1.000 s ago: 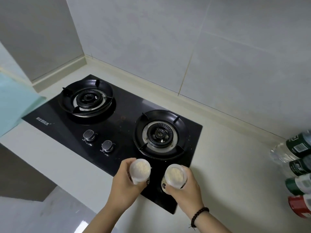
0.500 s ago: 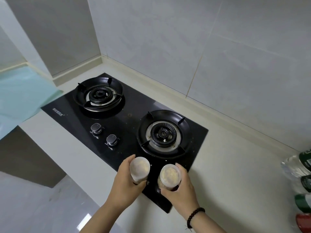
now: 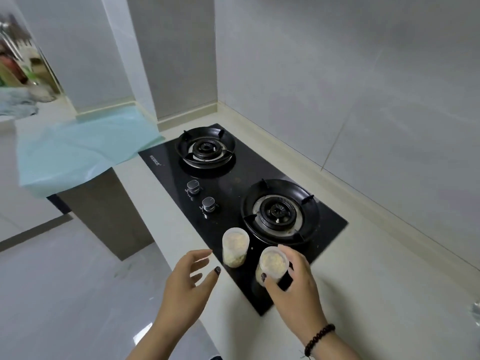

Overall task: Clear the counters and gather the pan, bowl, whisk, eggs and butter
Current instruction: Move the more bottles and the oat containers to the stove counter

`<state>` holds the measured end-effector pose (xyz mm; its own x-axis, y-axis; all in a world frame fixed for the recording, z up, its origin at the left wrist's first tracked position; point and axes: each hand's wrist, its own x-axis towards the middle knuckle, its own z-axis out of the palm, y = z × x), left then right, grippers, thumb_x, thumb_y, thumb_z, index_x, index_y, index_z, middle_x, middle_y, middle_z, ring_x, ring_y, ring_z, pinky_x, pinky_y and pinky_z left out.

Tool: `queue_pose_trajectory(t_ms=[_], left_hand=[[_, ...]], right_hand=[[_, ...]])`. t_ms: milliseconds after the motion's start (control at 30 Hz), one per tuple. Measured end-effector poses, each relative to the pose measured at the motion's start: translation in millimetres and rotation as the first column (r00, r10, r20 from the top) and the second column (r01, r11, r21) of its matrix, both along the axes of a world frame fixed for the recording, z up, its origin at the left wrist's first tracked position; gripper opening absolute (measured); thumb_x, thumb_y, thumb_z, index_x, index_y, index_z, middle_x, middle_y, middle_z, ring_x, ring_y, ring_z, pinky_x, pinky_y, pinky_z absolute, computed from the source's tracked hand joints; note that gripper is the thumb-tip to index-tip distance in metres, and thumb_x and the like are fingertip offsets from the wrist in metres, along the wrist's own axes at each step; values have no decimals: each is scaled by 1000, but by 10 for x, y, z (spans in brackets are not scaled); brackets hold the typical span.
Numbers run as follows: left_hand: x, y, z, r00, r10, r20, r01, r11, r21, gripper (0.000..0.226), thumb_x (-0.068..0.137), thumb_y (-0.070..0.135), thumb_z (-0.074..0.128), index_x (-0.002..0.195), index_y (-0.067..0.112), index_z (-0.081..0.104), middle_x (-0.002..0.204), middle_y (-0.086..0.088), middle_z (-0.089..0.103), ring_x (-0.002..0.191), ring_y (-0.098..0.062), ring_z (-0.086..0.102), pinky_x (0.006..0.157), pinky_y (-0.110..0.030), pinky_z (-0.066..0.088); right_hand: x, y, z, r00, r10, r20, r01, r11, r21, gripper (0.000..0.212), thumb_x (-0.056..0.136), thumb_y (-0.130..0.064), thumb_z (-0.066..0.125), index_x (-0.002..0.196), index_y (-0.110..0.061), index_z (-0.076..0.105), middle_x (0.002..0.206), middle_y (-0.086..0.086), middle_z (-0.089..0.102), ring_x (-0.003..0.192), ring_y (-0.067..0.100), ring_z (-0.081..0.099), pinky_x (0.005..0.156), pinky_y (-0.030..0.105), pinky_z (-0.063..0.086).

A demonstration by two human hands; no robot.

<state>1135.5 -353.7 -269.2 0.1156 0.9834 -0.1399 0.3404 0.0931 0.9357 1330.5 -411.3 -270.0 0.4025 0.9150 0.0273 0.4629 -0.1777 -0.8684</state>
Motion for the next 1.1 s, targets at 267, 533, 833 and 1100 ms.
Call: queue_pose_trajectory(t_ms=[267, 533, 833, 1100], left_hand=[[-562, -253, 212, 978, 196, 74, -193, 980, -39, 18, 88, 13, 67, 97, 29, 69, 92, 13, 75, 92, -3, 68, 81, -20, 51], [-1399, -102, 370, 928, 347, 136, -345, 938, -38, 18, 87, 11, 70, 95, 26, 70, 92, 3, 75, 89, -6, 70, 78, -19, 49], [-2902, 533, 491, 892, 434, 123, -434, 900, -33, 19, 85, 10, 71, 96, 26, 70, 89, 3, 75, 85, -11, 70, 73, -18, 51], [-4246, 1050, 554, 876, 473, 92, -473, 881, -19, 19, 86, 11, 70, 97, 26, 69, 91, 2, 74, 88, -14, 69, 74, -19, 53]], right_hand=[[-385, 102, 234, 986, 110, -128, -105, 993, 46, 36, 84, -4, 65, 107, -32, 63, 108, -30, 54, 106, -4, 53, 96, 23, 42], [-1191, 573, 320, 929, 249, -274, -251, 968, 28, 36, 84, 3, 61, 93, -31, 67, 106, -10, 64, 100, 3, 61, 75, 14, 50], [-2760, 1400, 438, 873, 385, -301, -420, 906, -59, 28, 87, -9, 61, 102, -33, 62, 102, -13, 66, 85, 3, 65, 67, 14, 46], [-4268, 2172, 439, 830, 453, -325, -495, 867, -56, 32, 87, -5, 60, 105, -31, 60, 95, -10, 69, 77, 7, 63, 70, 20, 48]])
